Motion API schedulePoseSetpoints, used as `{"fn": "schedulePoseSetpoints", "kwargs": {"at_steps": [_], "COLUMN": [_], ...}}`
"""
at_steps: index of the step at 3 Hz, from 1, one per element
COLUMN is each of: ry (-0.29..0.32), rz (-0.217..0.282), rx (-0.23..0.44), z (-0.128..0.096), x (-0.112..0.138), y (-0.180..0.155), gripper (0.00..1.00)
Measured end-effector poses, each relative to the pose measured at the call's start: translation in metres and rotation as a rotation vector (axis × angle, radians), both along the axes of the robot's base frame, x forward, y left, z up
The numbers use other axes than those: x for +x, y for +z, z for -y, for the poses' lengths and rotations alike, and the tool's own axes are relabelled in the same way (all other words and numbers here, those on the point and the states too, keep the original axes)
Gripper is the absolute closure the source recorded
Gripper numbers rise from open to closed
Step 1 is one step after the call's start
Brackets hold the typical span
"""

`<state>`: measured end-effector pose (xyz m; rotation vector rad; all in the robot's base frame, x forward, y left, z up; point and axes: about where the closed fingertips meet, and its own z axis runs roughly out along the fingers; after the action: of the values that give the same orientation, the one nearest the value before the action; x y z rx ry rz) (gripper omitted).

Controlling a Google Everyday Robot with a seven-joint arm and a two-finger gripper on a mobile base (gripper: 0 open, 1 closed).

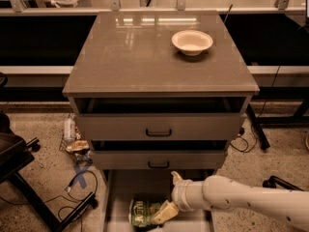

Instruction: Pick green jalapeno chip bag from bottom drawer and place on counter

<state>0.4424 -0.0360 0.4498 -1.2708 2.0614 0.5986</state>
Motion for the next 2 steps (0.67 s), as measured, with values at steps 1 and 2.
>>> {"fn": "schedulePoseSetpoints", "kwargs": {"at_steps": [1, 2], "ry": [-0.034, -0.034], "rz": [-0.025, -0.025], "rx": [0.041, 0.043], "z": [-0.0177, -0.0176], "x": [-0.0045, -0.0037], "y": [-0.0619, -0.0642], "gripper": [0.0, 0.0]}}
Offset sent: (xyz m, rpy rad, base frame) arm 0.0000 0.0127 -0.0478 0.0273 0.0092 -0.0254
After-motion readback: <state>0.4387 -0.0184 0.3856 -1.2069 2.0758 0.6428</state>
